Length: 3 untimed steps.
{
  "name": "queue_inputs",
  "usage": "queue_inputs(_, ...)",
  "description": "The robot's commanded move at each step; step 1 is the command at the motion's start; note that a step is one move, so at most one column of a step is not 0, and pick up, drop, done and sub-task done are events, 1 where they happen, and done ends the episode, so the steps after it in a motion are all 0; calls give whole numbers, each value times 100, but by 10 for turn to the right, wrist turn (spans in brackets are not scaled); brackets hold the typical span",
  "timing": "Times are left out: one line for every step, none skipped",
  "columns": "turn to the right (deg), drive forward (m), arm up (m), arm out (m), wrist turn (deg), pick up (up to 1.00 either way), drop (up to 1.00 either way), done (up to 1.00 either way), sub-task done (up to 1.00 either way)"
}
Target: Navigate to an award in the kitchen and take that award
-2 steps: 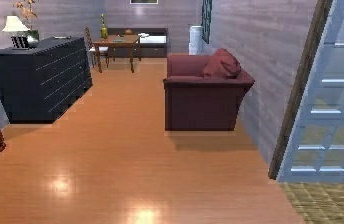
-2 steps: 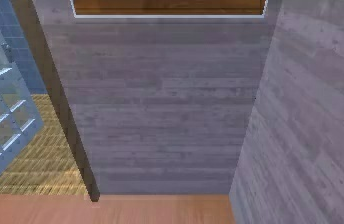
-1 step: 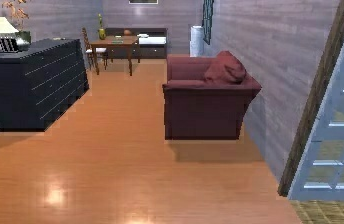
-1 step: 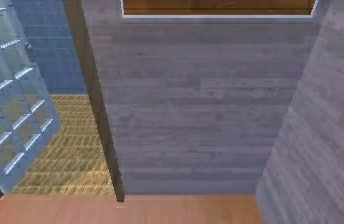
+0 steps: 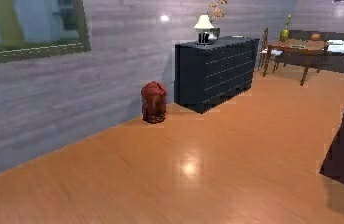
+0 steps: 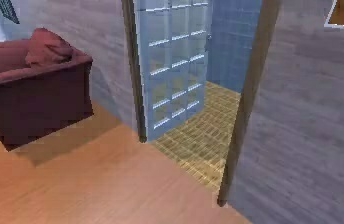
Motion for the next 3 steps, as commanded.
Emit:
queue_inputs(-450,0,0,0,0,0,0,0,0)
queue_inputs(-240,0,0,0,0,0,0,0,0)
queue_inputs(0,25,0,0,0,0,0,0,0)
